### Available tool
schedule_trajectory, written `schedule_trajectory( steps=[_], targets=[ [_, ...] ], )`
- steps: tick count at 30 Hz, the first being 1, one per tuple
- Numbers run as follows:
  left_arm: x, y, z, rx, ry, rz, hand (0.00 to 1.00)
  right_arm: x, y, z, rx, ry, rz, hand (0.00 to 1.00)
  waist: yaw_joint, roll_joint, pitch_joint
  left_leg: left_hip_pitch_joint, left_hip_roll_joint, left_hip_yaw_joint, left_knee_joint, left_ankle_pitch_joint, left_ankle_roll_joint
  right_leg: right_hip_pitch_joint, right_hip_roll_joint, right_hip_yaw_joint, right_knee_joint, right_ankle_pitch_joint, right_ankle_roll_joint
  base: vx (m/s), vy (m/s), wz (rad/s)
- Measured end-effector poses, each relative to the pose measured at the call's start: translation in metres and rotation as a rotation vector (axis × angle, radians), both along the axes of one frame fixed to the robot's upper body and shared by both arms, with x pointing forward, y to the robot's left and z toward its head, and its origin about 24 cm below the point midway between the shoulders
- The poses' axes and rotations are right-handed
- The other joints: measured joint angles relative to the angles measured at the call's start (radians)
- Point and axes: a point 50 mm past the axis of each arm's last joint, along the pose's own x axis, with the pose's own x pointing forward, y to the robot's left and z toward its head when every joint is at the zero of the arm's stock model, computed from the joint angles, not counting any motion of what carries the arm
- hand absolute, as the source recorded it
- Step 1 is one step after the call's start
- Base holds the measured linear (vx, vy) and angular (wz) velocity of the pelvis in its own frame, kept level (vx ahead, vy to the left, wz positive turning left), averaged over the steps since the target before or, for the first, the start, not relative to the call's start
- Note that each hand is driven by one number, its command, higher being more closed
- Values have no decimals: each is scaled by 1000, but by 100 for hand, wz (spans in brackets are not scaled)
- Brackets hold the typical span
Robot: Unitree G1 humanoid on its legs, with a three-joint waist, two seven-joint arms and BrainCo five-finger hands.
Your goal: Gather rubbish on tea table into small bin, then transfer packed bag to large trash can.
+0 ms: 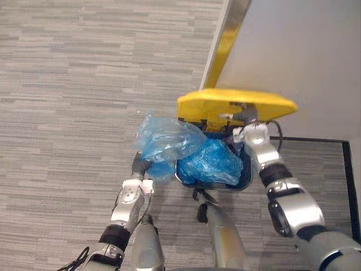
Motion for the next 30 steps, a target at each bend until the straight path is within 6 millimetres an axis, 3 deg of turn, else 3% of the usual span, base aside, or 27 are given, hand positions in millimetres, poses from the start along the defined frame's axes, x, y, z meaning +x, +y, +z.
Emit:
schedule_trajectory(
  steps=[4, 10, 17, 22, 27, 30],
  targets=[
    [2, -3, 13, -7, -56, -42, 100, 2, -1, 1, 27, 14, -7, 0, -1, 0, 1, 3, -1, 0, 4, -4, 7, 5, 0, 3, 0, 0, 0, 54, 5, 0],
    [2, -20, 32, -7, -137, -159, 100, 10, -5, 24, -2, -2, -21, 0, -3, 3, 28, 8, 8, -2, 18, -6, 8, 33, 13, 3, -34, 2, 1, 19, -8, 0],
    [1, -68, 67, -50, -269, -358, 100, 16, 1, 49, 1, -42, -9, 0, -8, 11, 67, 6, 30, 2, 51, -20, -6, 44, 36, 4, -46, 9, -7, 43, -19, -6],
    [-1, -100, 78, -79, -307, -459, 100, 16, 4, 55, 12, -59, 7, 0, -7, 11, 72, -4, 55, 13, 79, -36, -14, 38, 57, 8, -45, 18, -21, 44, -12, -9],
    [-2, -123, 96, -71, -376, -525, 100, 12, 17, 81, 17, -161, 70, 0, -12, 11, 73, -61, 64, 41, 127, -48, -21, -25, 63, 30, -24, 21, -26, 57, -10, -17],
    [7, -132, 98, -19, -376, -524, 100, 11, 26, 85, -18, -169, 101, 0, -20, 11, 75, -68, 81, 56, 161, -72, -19, -29, 76, 37, -23, 21, -25, 27, -2, -16]
  ],
)
